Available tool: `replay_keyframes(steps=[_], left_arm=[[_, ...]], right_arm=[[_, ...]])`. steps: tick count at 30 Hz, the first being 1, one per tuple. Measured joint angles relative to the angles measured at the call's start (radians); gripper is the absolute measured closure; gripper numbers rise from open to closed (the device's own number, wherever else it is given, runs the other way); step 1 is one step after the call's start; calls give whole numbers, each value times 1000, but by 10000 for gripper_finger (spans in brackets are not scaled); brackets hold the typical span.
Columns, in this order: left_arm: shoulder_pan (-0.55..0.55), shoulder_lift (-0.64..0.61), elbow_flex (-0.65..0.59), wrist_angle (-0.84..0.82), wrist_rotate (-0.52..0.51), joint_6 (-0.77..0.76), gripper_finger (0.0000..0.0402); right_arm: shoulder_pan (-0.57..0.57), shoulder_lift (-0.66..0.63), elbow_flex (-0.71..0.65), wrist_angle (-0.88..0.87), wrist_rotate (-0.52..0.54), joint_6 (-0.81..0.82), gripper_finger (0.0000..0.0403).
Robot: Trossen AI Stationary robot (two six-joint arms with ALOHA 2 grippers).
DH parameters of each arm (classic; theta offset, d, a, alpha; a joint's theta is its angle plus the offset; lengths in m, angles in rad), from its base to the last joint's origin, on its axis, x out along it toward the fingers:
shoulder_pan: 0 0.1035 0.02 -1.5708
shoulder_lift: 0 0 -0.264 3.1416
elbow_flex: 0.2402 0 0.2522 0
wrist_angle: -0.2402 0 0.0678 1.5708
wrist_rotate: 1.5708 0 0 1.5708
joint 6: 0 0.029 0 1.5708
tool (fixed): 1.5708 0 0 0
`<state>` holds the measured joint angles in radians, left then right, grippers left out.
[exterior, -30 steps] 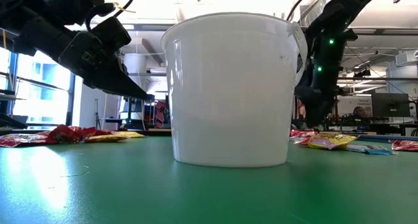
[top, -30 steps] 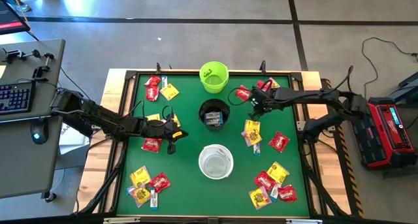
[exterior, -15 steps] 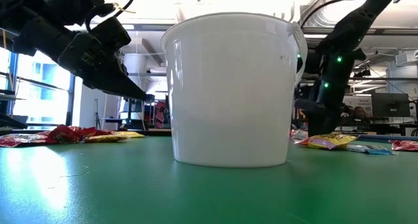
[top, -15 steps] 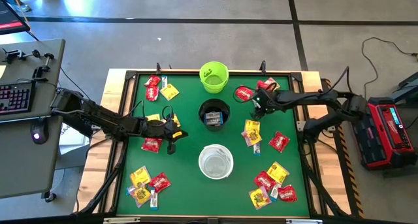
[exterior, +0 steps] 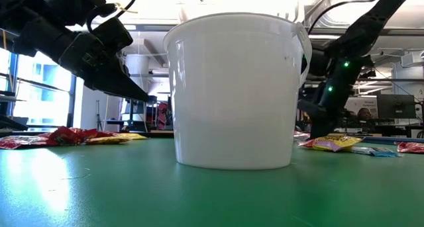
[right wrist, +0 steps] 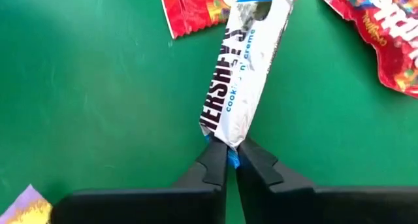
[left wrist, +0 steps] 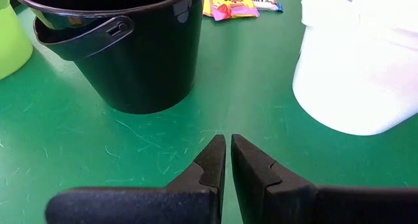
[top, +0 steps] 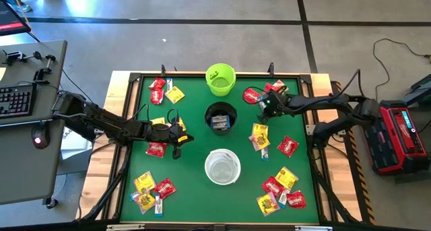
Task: Sort candy by brand, put in halloween buckets
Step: Put the white chocolate into the black bucket
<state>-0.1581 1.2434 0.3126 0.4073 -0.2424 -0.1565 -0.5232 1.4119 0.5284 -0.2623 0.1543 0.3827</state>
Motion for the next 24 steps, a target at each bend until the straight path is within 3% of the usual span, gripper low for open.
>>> replay_keyframes(steps=[10, 24], left_arm=[[0, 0, 0, 0, 0, -8, 385], [0, 0, 0, 0, -4, -11, 385]], right_arm=[[86, 4, 69, -13, 37, -42, 401], [340, 2, 365, -212, 275, -71, 403]])
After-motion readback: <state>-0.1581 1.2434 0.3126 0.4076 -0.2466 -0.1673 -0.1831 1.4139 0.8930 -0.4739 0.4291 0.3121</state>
